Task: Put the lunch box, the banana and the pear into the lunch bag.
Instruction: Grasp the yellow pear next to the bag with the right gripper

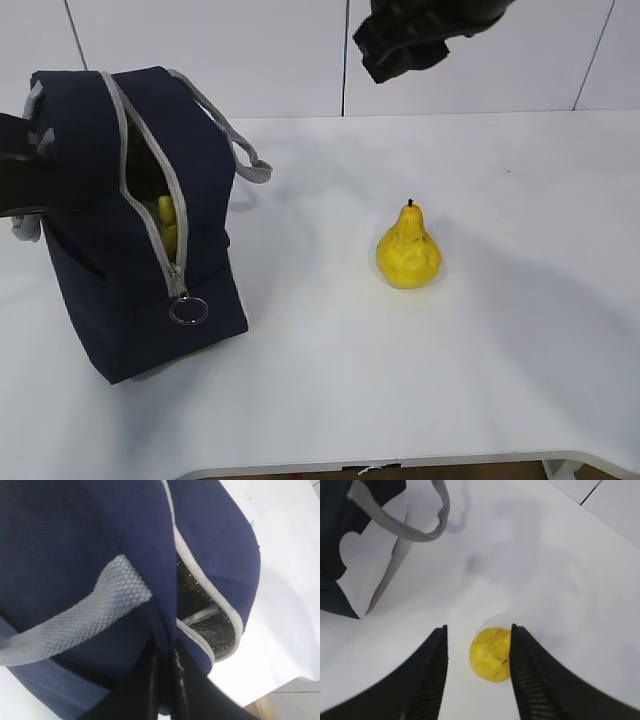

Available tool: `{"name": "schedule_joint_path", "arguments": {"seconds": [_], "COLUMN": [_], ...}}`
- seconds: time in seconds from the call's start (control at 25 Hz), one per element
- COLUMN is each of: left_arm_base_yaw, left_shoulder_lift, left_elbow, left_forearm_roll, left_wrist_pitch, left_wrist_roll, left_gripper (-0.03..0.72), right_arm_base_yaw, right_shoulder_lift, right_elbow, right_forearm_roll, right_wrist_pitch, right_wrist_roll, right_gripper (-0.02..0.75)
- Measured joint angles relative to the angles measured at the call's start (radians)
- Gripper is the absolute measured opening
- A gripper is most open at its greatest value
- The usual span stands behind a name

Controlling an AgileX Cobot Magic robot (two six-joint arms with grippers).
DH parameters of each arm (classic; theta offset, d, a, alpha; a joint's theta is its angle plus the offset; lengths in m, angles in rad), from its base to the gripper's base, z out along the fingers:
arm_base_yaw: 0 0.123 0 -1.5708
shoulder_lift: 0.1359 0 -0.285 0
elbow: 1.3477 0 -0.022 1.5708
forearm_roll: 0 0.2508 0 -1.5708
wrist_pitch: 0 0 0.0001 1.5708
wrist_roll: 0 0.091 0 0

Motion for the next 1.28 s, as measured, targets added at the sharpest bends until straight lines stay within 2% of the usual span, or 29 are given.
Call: {"name": "schedule_joint_path", "arguments": {"seconds": [0.24,0.52,0.84,1.12,1.28], "left_arm_base_yaw": [0.000,0.000,0.000,0.000,0.000], "left_shoulder_lift": [0.000,0.000,0.000,0.000,0.000], "left_elbow": [0.000,0.000,0.000,0.000,0.000], "left_forearm_roll": [0.000,0.000,0.000,0.000,0.000], "left_wrist_pitch": [0.000,0.000,0.000,0.000,0.002], "left_wrist_roll": [0.001,0.001,0.002,0.002,0.002], "left_gripper": [-0.015,-0.015,-0.015,-0.015,-0.015], "right_arm_base_yaw": [-0.006,-0.008,-0.112,-0.124,-0.124], "right_shoulder_lift": [-0.148,-0.265,-0.282,-0.246,-0.150], "right_elbow": [0.303,0.630,0.817,0.945,0.956], "right_forearm_roll": [0.004,0.004,0.000,-0.001,-0.001], "right_wrist_pitch": [-0.210,-0.479,-0.696,-1.089,-1.210], "right_wrist_roll": [0.022,0.155,0.217,0.219,0.217], "right_gripper": [0.350,0.351,0.351,0.351,0.367]}}
